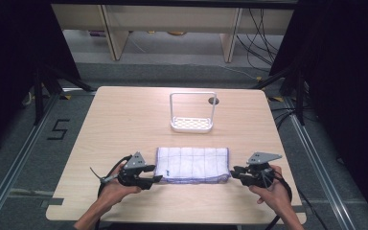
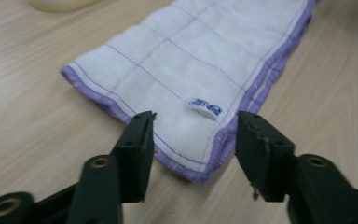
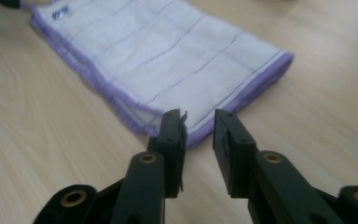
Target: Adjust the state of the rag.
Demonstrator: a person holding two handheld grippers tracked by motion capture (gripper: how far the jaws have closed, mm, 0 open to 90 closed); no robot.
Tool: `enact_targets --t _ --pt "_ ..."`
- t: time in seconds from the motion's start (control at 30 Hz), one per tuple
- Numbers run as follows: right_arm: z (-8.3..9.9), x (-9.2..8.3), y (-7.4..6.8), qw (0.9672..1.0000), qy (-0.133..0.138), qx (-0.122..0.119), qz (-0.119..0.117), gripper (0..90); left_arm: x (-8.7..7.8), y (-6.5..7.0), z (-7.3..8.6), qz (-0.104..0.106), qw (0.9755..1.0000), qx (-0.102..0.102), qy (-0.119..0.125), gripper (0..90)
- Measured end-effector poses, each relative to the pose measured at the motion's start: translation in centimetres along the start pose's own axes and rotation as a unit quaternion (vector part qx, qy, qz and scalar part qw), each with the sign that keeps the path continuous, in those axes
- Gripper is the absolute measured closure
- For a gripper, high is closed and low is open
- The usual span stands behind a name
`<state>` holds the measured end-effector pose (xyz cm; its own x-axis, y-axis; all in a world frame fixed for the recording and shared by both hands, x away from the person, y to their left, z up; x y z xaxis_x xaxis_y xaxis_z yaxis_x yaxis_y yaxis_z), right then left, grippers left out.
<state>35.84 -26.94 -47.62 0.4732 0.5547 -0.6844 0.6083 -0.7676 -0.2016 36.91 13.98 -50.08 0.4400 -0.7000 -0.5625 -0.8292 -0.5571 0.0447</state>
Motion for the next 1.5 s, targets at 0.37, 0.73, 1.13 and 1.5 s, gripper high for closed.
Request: enact_targets --t 0.37,0.73,1.13,1.5 --pt "-4.7 1.5 2.0 0.9977 0.008 0.000 0.067 59.2 2.5 -5.7 -3.2 -0.048 0.9964 -0.057 -0.040 40.0" --pt "-5.5 4.7 3.3 0.9971 -0.008 0.016 0.074 56.0 5.9 -7.3 -4.1 -0.045 0.9943 -0.052 -0.082 41.9" --pt "-5.6 7.0 3.2 0.9954 -0.056 0.018 0.075 50.2 7.0 -6.8 -3.0 -0.014 0.9962 -0.030 -0.081 44.0" --pt "-5.1 8.5 3.4 0.9961 -0.056 0.006 0.067 73.7 6.4 -6.1 -2.3 0.005 0.9976 0.003 -0.068 72.6"
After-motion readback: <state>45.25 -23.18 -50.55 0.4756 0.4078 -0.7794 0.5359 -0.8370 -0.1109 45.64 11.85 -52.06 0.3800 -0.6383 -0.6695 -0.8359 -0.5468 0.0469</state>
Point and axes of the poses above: each handheld gripper's, and its own axes: x roughly forward along the jaws, z roughly out of its underside, y roughly to its right, the point moved 1 cm from there along x, roughly forward along the jaws, and after that the axes turned 7 degrees about x, right-handed, at the moved point
